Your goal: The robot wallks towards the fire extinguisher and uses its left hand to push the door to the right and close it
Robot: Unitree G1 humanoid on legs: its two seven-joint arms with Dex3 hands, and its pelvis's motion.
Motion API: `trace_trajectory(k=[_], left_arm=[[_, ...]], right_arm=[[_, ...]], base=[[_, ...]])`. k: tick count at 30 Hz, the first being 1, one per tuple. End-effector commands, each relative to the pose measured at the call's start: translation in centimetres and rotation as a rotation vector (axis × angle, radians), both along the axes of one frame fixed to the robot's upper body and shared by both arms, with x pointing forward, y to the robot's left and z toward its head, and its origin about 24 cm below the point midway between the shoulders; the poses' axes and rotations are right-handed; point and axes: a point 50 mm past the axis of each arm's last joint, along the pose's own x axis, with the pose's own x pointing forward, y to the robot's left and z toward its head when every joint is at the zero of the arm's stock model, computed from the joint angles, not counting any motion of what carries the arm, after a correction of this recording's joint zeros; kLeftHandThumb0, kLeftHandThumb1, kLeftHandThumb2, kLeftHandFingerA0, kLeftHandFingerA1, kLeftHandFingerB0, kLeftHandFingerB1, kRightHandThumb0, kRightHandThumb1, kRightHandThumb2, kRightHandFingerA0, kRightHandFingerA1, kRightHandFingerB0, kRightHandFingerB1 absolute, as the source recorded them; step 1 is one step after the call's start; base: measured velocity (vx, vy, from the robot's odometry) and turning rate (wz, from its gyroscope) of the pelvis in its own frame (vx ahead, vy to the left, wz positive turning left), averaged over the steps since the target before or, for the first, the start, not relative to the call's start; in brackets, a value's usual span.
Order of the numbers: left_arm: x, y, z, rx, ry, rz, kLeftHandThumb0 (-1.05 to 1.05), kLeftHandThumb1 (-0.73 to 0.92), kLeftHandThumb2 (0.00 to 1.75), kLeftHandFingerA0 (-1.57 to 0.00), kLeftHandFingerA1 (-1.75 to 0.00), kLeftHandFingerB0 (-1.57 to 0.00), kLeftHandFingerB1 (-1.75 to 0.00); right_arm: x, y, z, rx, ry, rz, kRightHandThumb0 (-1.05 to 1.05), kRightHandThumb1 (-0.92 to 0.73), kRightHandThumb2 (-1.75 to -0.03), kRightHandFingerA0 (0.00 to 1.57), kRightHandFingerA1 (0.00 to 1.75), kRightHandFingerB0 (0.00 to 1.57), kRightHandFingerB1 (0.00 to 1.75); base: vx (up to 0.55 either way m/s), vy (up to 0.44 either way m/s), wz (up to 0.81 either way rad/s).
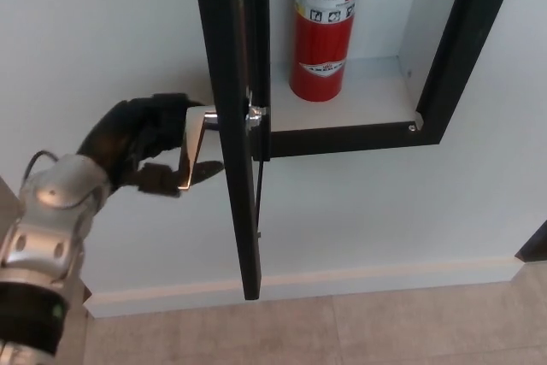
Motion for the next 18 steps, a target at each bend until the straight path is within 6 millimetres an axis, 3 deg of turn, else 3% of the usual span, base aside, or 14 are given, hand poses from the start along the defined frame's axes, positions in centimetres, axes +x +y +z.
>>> trace_trajectory(k=[1,2,3,7,8,15,18], left_arm=[[1.0,-1.6,1.7,-0.015,0.010,-0.042,-0.69,0.38,0.53,-0.73,-0.67,-0.73,-0.64],[1.2,-1.9,2.0,-0.024,0.005,-0.049,-0.68,0.27,0.72,-0.82,-0.75,-0.71,-0.67],[1.5,-2.4,2.5,-0.036,-0.001,-0.058,-0.68,0.27,0.72,-0.82,-0.75,-0.71,-0.67],[1.8,-2.9,3.0,-0.050,-0.005,-0.080,-0.65,0.22,0.67,-0.79,-0.72,-0.71,-0.65],[1.8,-3.0,3.2,-0.051,-0.006,-0.097,-0.68,0.20,0.56,-0.84,-0.66,-0.82,-0.62],[1.8,-3.6,3.9,-0.021,-0.005,-0.160,-0.68,0.19,0.55,-0.89,-0.61,-0.81,-0.58],[2.3,-4.1,4.5,-0.023,0.005,-0.203,-0.51,0.16,0.50,-0.93,-0.59,-0.82,-0.55]], right_arm=[[-0.2,0.0,0.0,0.013,-0.001,-0.003,-0.63,-0.38,-0.73,0.20,0.53,0.13,0.41],[-0.3,0.0,0.0,0.007,0.006,0.005,-0.63,-0.39,-0.74,0.19,0.51,0.12,0.41],[-0.3,0.1,0.0,-0.001,0.016,0.014,-0.63,-0.39,-0.74,0.19,0.51,0.12,0.41],[-0.6,0.1,-0.1,-0.011,0.023,0.024,-0.62,-0.39,-0.73,0.17,0.52,0.12,0.41],[-0.7,0.1,-0.1,-0.014,0.021,0.025,-0.61,-0.38,-0.73,0.22,0.55,0.13,0.41],[-1.1,-0.1,-0.3,-0.011,0.030,0.007,-0.61,-0.39,-0.73,0.20,0.53,0.14,0.40],[-1.0,0.2,-0.2,-0.013,0.020,0.024,-0.62,-0.39,-0.74,0.22,0.54,0.13,0.39]], base=[[0.00,0.000,0.00],[0.00,0.000,0.00],[0.00,0.000,0.00],[0.00,0.000,0.00],[0.00,0.000,0.00],[0.00,0.000,0.00],[0.00,0.000,0.00]])
